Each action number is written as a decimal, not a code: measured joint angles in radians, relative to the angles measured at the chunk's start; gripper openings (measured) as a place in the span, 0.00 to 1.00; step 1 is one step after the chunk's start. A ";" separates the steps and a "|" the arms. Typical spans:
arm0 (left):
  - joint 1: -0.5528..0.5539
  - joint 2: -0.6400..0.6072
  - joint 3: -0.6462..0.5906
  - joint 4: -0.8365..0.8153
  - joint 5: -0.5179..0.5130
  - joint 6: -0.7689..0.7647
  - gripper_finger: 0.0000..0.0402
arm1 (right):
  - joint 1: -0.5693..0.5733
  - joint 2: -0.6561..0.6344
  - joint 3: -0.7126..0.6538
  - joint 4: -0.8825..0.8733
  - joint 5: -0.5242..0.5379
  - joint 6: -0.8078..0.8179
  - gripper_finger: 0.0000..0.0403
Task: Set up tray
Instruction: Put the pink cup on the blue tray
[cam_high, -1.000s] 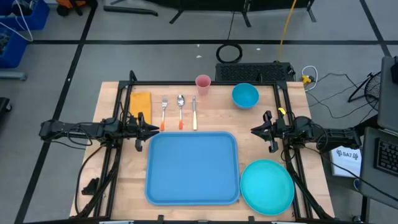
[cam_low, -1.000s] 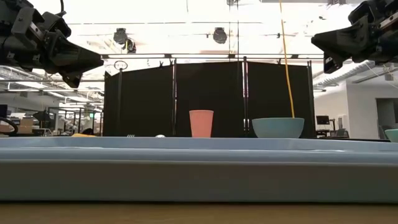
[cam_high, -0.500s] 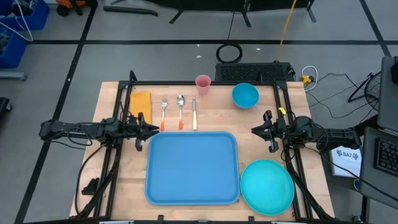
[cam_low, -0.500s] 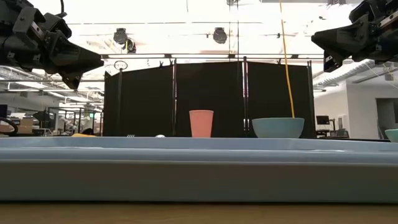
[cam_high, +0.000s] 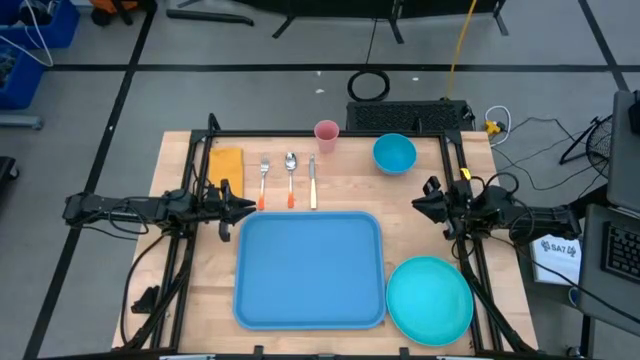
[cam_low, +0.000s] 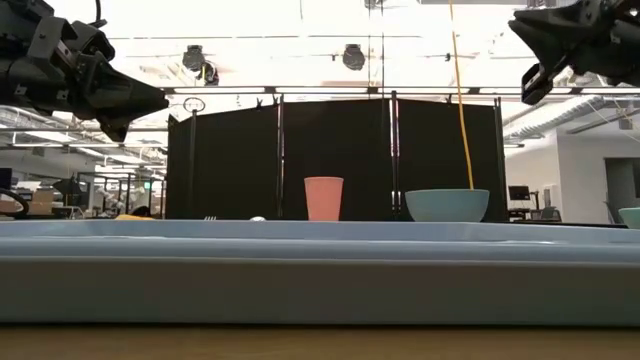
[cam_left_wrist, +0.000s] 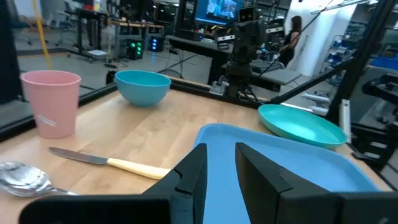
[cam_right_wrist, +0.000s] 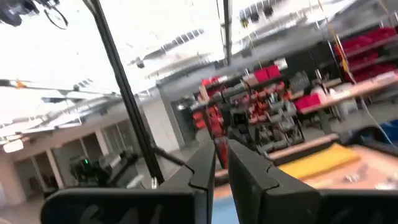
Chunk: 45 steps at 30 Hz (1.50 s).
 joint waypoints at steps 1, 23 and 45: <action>0.000 0.000 0.000 -0.001 -0.003 0.005 0.22 | 0.000 0.000 0.000 0.013 -0.001 0.000 0.08; 0.017 0.000 0.000 -0.006 -0.091 0.039 0.22 | -0.175 0.823 0.585 -0.332 0.417 -0.161 0.08; 0.024 0.000 0.000 -0.111 -0.099 -0.057 0.22 | -0.563 1.814 1.625 -0.881 0.262 -0.534 0.11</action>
